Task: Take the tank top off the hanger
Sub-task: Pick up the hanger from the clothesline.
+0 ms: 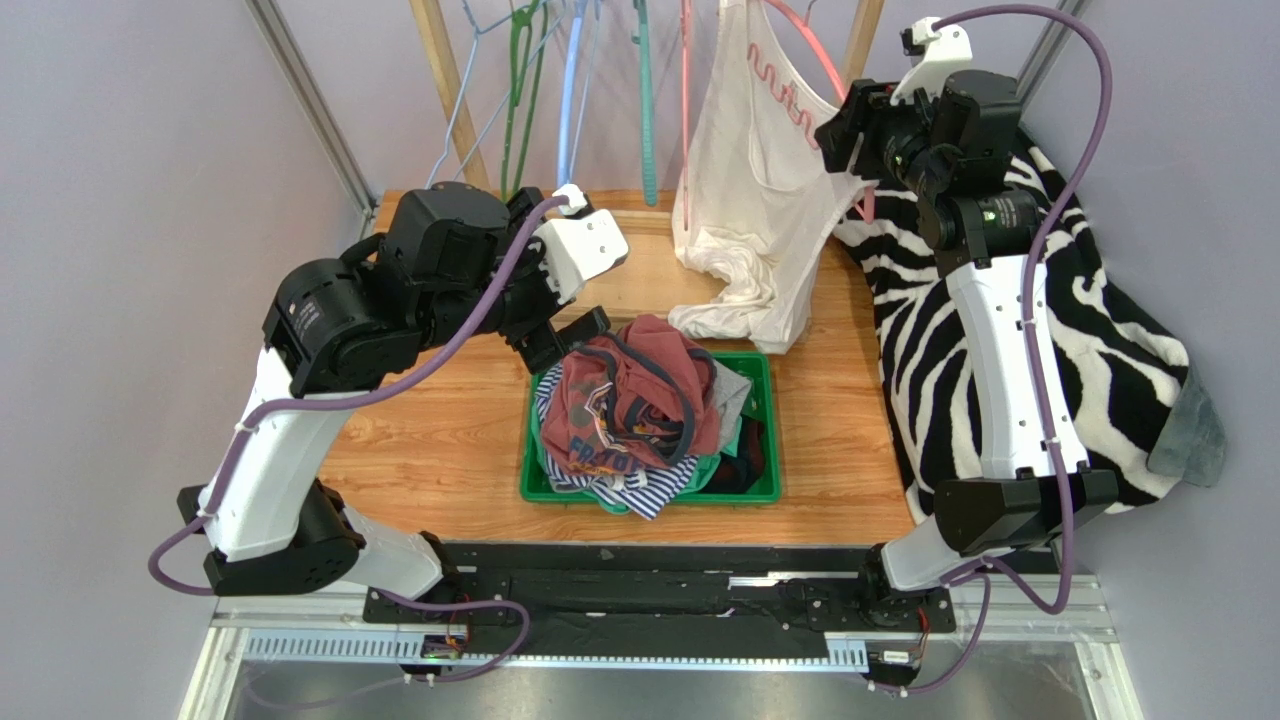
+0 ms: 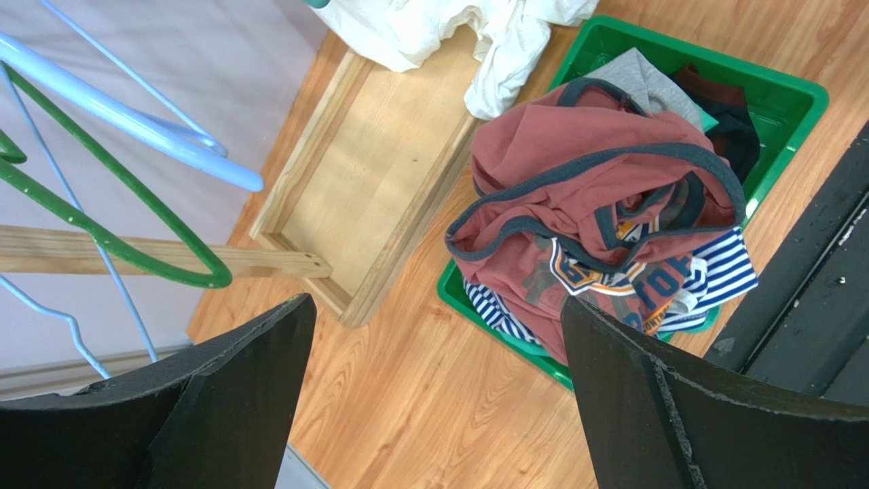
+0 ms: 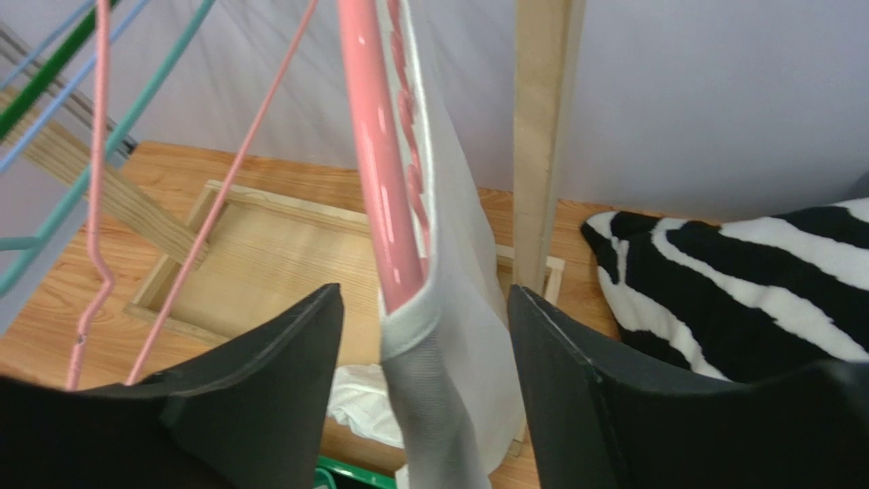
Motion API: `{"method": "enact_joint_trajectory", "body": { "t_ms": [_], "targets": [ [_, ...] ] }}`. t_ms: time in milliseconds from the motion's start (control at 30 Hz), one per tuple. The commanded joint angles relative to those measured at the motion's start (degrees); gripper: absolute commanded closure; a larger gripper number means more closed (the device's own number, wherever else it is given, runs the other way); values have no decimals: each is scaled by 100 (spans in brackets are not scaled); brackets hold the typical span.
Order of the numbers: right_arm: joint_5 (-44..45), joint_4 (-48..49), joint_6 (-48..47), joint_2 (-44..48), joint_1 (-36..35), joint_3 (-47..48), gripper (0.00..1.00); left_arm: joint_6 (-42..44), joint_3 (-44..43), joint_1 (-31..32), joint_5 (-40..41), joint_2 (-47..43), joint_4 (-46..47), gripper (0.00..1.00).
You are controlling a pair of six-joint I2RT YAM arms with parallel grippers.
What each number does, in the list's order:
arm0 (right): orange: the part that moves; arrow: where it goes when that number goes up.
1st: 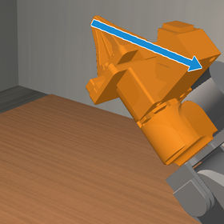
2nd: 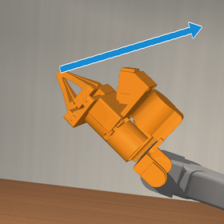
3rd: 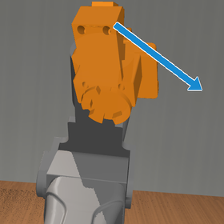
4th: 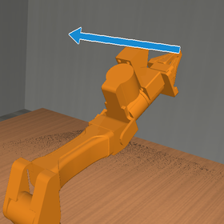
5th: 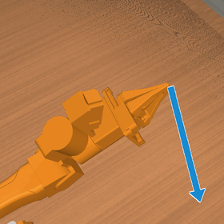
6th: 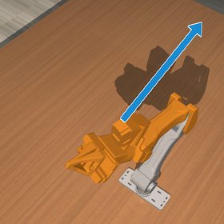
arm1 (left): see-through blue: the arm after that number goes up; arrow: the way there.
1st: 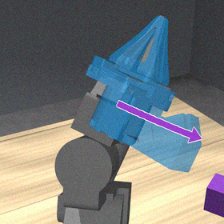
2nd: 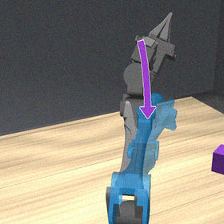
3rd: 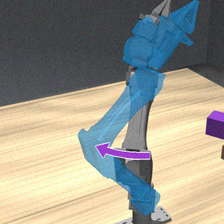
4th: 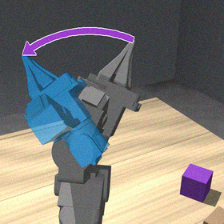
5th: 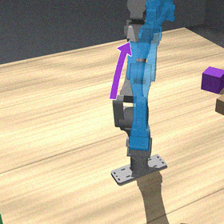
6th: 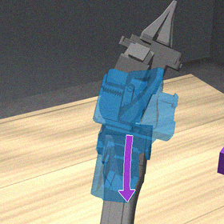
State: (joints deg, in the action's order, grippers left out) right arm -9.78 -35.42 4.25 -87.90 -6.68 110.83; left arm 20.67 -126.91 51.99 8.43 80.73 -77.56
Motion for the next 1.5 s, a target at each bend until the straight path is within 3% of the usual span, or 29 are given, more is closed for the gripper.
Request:
{"method": "enact_joint_trajectory", "body": {
  "t_ms": [0, 33, 133, 333, 400, 433, 500, 533, 700, 767, 900, 933, 1200, 1467],
  "targets": [
    [-454, 588, 400, 97, -26, 36, 45, -19, -167, -13, -43, -66, -392, 1],
    [-507, 615, 427, 71, -44, 36, 56, -19, -158, -4, -51, -66, -392, 1],
    [-481, 650, 445, -8, -193, 71, 76, -10, -158, -13, -43, -66, -383, 1],
    [-411, 598, 419, -140, -430, 176, 99, -10, -150, -13, -8, -75, -383, 1],
    [-323, 580, 366, -228, -597, 220, 98, -19, -150, -13, -8, -66, -383, 1],
    [-279, 458, 279, -297, -659, 359, 94, -19, -167, -13, -8, -57, -383, 1],
    [-52, 300, 173, -473, -835, 527, 80, -28, -176, -13, -8, -57, -392, 1],
    [28, 194, 129, -526, -887, 676, 66, -28, -185, -13, -8, -57, -400, 1],
    [354, 26, 23, -790, -1037, 967, 60, -28, -167, -13, 27, -75, -409, 1],
    [407, -44, -20, -825, -1064, 1072, 62, -19, -167, -13, 27, -92, -409, 1],
    [783, -62, -196, -817, -1160, 1064, 97, -28, -176, -13, 10, -84, -400, 1],
    [854, 43, -231, -756, -1186, 1029, 100, -28, -176, -13, 1, -84, -400, 1],
    [1461, 965, -408, -307, -1248, 748, 100, -45, -150, -13, 19, -119, -418, 1],
    [1163, 1591, -250, -272, -1231, 1142, 100, -36, -167, -13, 54, -163, -418, 1]
  ]
}}
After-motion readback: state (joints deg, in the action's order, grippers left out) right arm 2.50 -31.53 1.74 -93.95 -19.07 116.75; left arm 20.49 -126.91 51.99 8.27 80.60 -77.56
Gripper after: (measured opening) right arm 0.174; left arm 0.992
